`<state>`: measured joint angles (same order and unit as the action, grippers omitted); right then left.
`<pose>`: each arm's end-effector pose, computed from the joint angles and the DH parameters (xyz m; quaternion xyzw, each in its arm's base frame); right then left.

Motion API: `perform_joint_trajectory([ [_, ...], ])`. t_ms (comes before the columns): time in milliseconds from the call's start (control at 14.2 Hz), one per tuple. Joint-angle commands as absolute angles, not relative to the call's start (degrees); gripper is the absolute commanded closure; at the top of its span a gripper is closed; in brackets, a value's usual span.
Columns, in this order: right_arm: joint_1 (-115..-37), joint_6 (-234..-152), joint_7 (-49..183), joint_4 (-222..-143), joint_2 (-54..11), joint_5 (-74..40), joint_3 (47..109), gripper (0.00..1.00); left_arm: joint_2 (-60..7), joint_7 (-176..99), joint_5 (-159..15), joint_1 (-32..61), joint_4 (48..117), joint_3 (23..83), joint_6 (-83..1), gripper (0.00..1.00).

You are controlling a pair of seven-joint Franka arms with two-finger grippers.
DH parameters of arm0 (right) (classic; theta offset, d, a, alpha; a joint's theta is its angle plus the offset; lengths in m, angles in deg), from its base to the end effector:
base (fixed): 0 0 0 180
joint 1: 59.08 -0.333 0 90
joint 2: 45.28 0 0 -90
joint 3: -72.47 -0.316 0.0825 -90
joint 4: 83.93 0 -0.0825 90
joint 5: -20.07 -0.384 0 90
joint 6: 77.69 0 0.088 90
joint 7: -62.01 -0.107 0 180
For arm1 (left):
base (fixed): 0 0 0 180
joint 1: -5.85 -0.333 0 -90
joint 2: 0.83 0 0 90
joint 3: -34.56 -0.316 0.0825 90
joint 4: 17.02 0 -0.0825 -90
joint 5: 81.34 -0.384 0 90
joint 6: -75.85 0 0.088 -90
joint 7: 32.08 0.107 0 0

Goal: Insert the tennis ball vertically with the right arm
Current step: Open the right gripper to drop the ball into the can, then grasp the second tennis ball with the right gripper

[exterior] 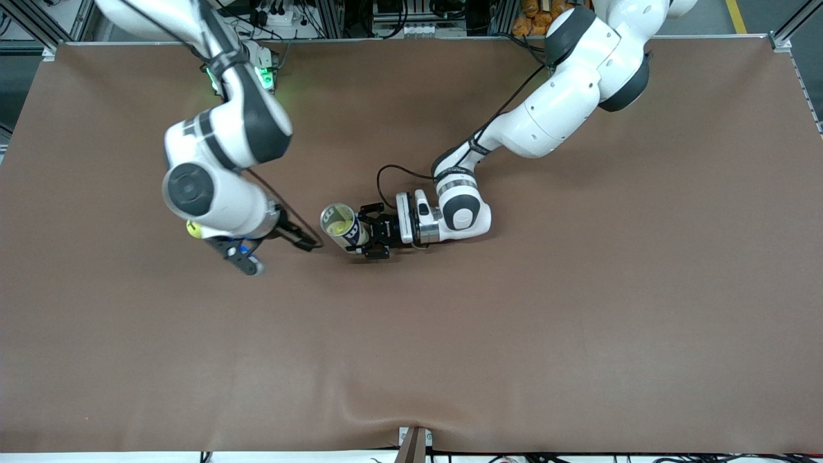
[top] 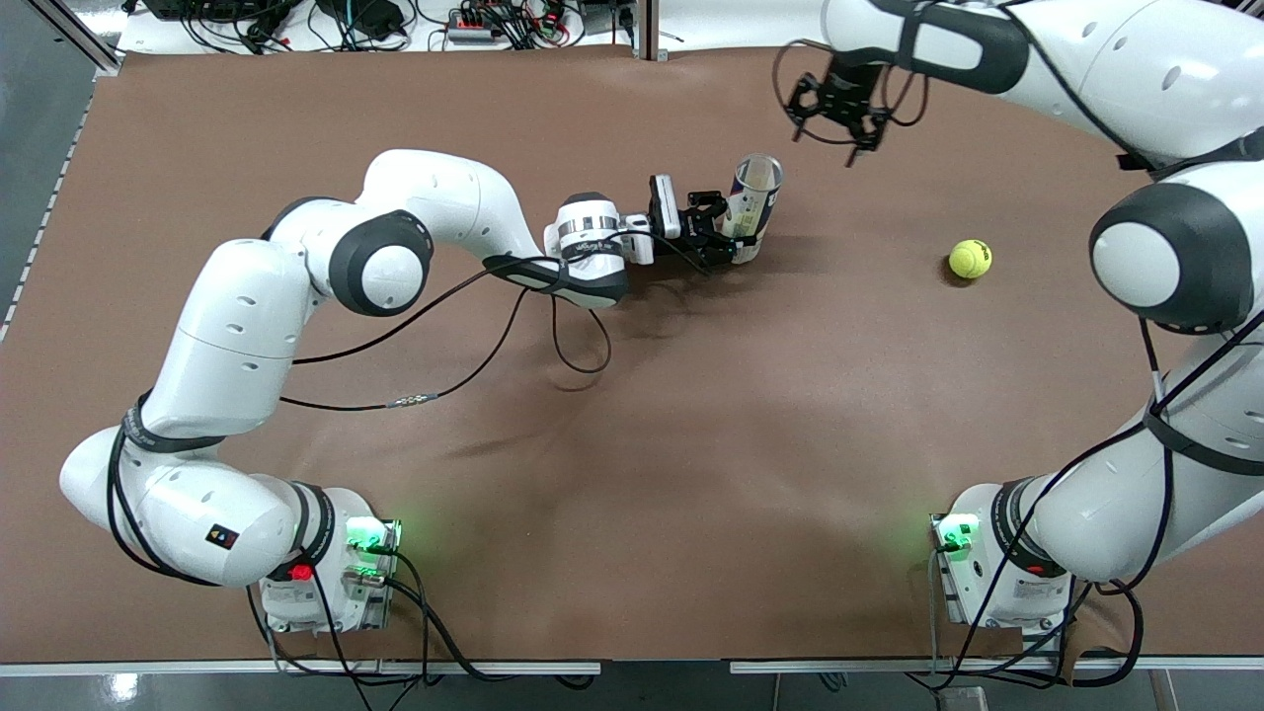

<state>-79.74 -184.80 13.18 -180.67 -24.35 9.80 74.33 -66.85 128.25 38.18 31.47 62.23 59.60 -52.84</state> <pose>0.5969 0.2195 0.3731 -0.9497 0.2895 0.1188 0.0130 0.4904 -0.5300 0.0730 0.5355 -0.4538 0.5208 0.4859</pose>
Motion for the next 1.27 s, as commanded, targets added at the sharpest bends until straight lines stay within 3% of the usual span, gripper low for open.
perform_joint_trajectory([
  [0,-74.5,-185.0,23.0,-186.6,-27.4,9.9,73.5,0.00,-68.4,142.9,42.3,31.4,61.8,60.0,-52.3,0.24],
  [494,-62.8,-185.1,47.8,-190.9,-27.9,18.0,73.6,0.00,-68.4,142.9,42.2,31.4,61.8,60.0,-52.3,0.23],
  [706,-61.6,-186.0,49.2,-195.5,-28.0,21.6,73.6,0.00,-68.4,142.9,42.2,31.4,61.8,60.0,-52.3,0.23],
  [989,-59.7,-195.8,53.8,-200.5,-27.0,23.3,73.6,0.00,-68.4,142.9,42.2,31.4,61.8,60.0,-52.3,0.23],
  [1201,-57.1,-198.0,58.3,-201.0,-24.9,23.3,73.5,0.00,-68.4,142.9,42.3,31.4,61.8,60.0,-52.3,0.23],
])
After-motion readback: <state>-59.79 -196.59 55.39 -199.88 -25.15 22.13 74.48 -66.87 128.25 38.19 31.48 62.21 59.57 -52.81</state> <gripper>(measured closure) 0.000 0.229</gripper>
